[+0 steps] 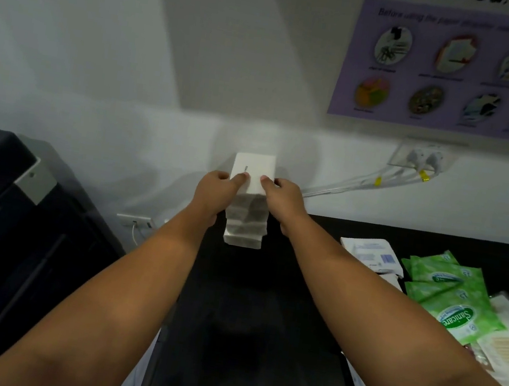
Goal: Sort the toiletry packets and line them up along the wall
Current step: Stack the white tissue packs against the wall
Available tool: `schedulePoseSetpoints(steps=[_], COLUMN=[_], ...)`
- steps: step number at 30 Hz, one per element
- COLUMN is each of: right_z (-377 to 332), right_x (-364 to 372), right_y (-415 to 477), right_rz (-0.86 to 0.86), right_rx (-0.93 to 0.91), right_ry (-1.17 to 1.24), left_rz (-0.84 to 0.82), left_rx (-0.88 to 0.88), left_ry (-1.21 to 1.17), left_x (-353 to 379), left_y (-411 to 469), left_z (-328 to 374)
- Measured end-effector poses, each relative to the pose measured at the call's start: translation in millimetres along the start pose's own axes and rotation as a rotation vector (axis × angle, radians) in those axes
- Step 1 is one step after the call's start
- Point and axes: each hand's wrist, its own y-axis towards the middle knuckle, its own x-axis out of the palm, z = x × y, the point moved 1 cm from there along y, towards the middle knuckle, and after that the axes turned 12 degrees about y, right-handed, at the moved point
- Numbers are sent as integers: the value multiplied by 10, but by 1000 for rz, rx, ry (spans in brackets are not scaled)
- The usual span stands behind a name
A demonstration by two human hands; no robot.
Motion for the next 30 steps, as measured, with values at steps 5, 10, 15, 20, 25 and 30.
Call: schedulePoseSetpoints(steps=[5, 10, 15, 20, 25, 30], right_z=[-7, 9, 18, 73, 20, 25], right_x=[45, 94, 105, 95, 75, 73], right_y=[56, 103, 110, 185, 135, 108], right_rz=[-77, -69, -58, -60, -49, -78], right_rx=[134, 199, 231, 234, 223, 173], right_ry=[56, 96, 106, 119, 102, 38], left_rz=[-224, -262, -218, -218, -201, -196], left_rx=[-117, -136, -155, -169, -161, -133], left_ry=[-121, -124, -132, -125, -109, -47], left_x=[24, 87, 88, 62, 50, 45], left_y=[30, 4, 39, 14, -38, -36], left_z=[-93, -18, 51, 95, 147, 109])
